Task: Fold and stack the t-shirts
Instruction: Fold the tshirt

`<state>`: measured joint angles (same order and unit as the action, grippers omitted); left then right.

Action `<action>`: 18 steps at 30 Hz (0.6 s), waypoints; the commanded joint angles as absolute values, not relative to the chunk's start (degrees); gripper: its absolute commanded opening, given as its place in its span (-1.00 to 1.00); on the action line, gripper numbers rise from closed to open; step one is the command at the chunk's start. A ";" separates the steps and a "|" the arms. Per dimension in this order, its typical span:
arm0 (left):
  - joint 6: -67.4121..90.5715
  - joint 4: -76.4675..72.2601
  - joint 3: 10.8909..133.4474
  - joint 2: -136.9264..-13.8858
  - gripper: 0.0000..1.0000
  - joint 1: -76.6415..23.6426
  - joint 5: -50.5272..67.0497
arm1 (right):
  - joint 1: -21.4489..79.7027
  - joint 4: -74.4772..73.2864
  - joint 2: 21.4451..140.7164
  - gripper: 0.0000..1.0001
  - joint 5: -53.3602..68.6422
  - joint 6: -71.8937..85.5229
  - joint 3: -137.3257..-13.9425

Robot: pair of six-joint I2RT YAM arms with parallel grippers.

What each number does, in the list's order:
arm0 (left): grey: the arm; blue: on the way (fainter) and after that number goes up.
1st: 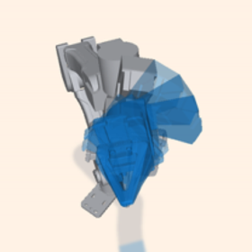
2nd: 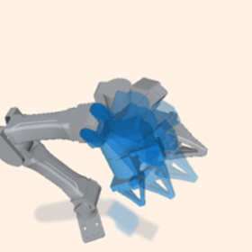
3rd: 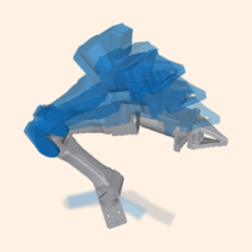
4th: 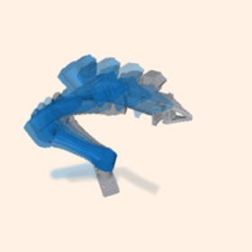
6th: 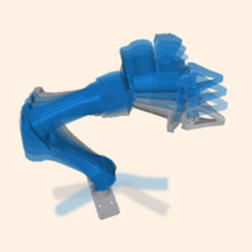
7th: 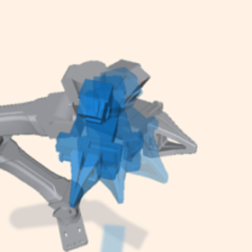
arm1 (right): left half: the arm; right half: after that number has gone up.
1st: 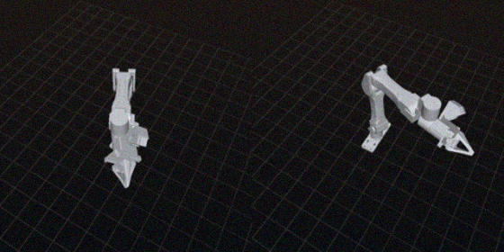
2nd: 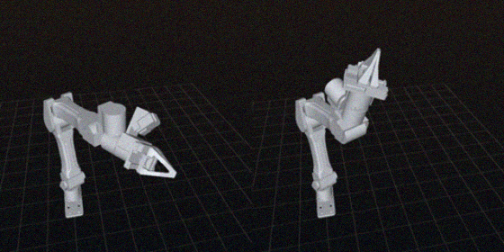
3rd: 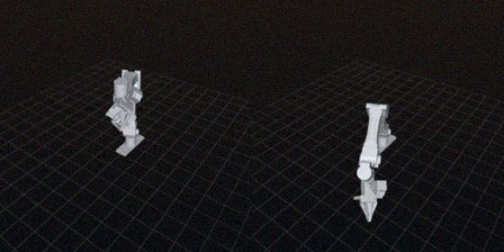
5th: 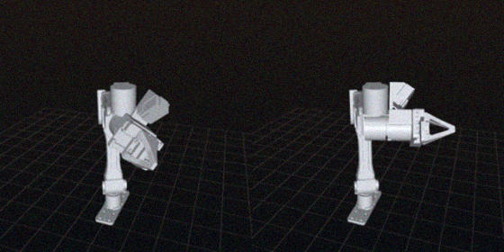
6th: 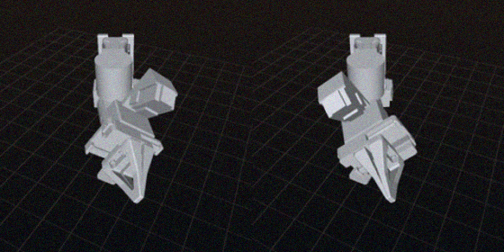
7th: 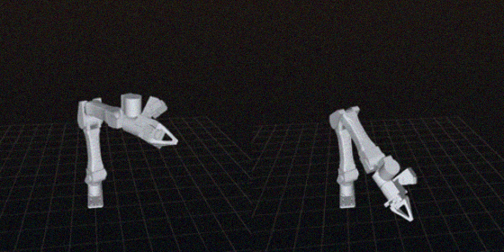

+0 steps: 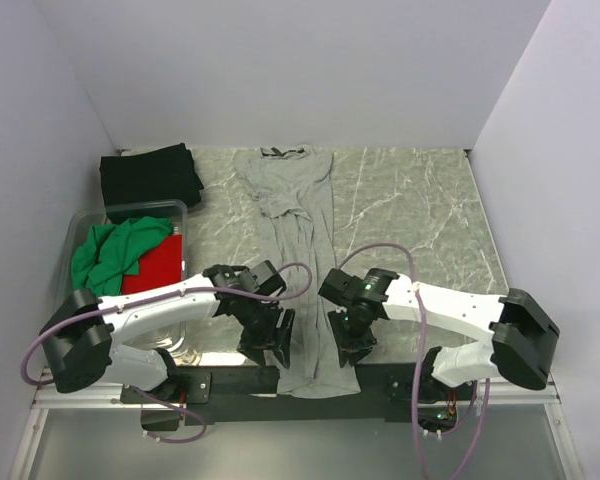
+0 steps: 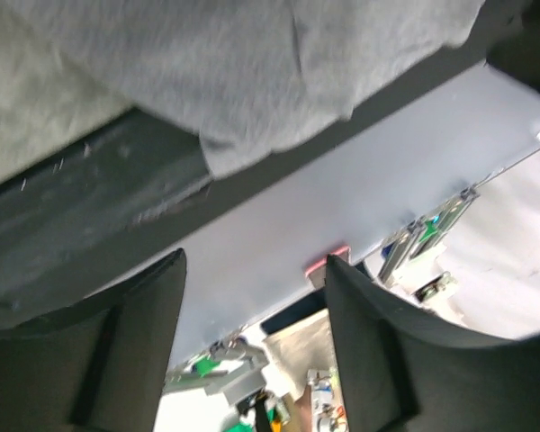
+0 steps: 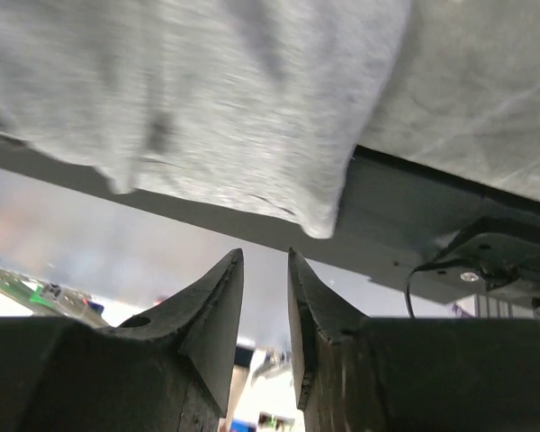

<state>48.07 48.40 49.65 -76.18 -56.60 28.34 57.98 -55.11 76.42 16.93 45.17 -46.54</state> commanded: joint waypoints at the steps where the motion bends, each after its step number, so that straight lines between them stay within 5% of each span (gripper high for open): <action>1: 50.44 37.11 45.81 -76.81 0.40 -56.43 28.47 | 58.09 -55.38 73.21 -0.31 12.83 45.44 -50.27; 18: 54.84 19.87 34.98 -85.60 0.35 -56.51 34.89 | 65.12 -42.72 78.83 -0.11 14.85 46.23 -43.33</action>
